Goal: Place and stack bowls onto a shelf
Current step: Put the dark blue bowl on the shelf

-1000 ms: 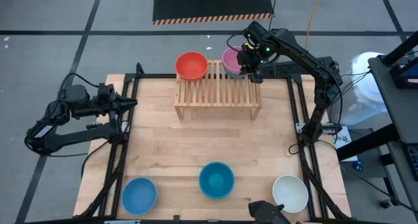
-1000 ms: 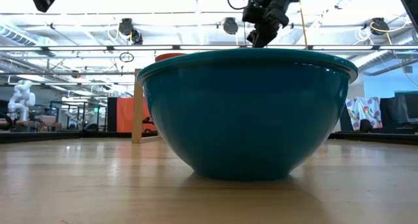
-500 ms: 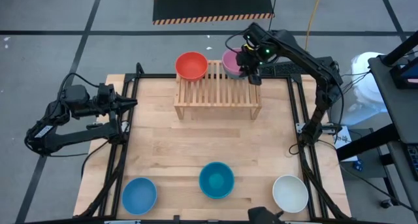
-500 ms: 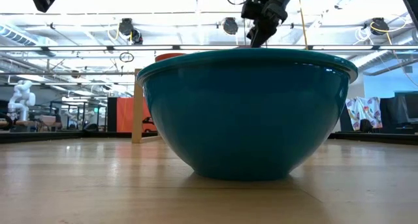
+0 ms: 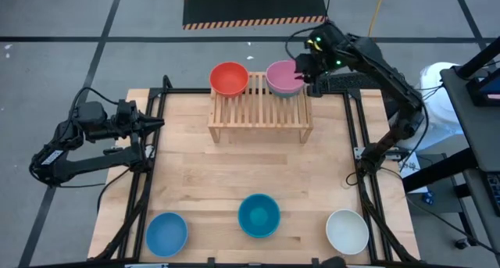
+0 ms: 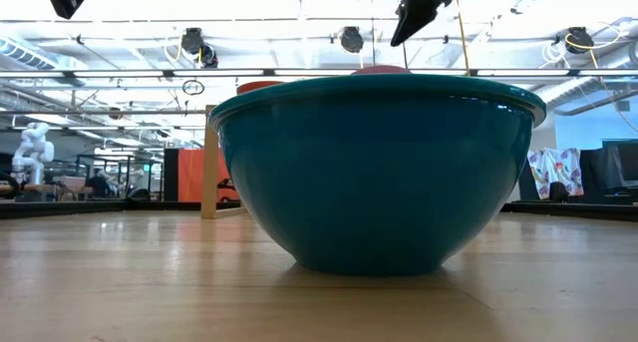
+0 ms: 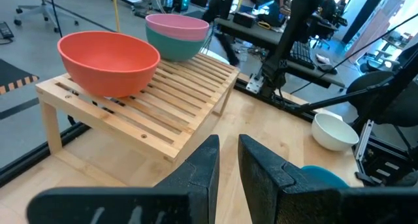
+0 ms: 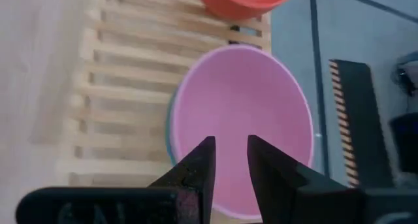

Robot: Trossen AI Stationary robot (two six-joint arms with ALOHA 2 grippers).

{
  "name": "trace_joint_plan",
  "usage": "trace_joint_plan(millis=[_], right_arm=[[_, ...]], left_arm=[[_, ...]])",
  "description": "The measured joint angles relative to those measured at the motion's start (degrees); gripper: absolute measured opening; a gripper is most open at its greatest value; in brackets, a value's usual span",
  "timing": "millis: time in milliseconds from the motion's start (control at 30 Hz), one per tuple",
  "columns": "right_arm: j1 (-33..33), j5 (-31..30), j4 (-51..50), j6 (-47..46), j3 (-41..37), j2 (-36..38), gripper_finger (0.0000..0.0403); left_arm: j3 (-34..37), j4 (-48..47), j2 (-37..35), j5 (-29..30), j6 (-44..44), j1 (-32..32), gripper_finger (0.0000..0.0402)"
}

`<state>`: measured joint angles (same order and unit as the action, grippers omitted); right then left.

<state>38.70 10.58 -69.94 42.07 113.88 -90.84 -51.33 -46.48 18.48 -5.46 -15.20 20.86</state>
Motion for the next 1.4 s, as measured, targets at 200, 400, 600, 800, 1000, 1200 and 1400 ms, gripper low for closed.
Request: trace_joint_plan(millis=[200,400,600,800,1000,1200,1400], right_arm=[[-3.76,5.95,-5.02,-5.69,0.0,1.65,0.0065],[-7.83,6.26,-10.4,-2.36,0.0,1.13,0.0012],[-9.21,9.12,-7.41,-1.95,-4.75,1.11,0.0001],[-9.49,9.05,-1.43,0.3,-13.98,1.0,0.0],[-9.48,9.06,6.71,2.59,-20.16,1.02,0.0],[-9.47,7.13,12.71,2.64,-24.66,1.02,0.0],[-8.74,4.58,14.56,3.61,-25.33,1.02,0.0]], left_arm=[[0.0,0.0,0.0,-0.01,-0.16,0.01,0.0062],[0.0,0.0,0.0,-0.02,-0.09,0.0,0.0062],[0.0,0.0,0.0,-0.02,-0.07,0.01,0.0062],[0.0,0.0,0.0,0.0,-0.03,0.01,0.0062],[0.0,0.0,0.0,-0.02,-0.16,0.01,0.0062],[0.0,0.0,0.0,-0.02,-0.18,-0.02,0.0062],[0.0,0.0,0.0,-0.02,-0.29,0.01,0.0062]])
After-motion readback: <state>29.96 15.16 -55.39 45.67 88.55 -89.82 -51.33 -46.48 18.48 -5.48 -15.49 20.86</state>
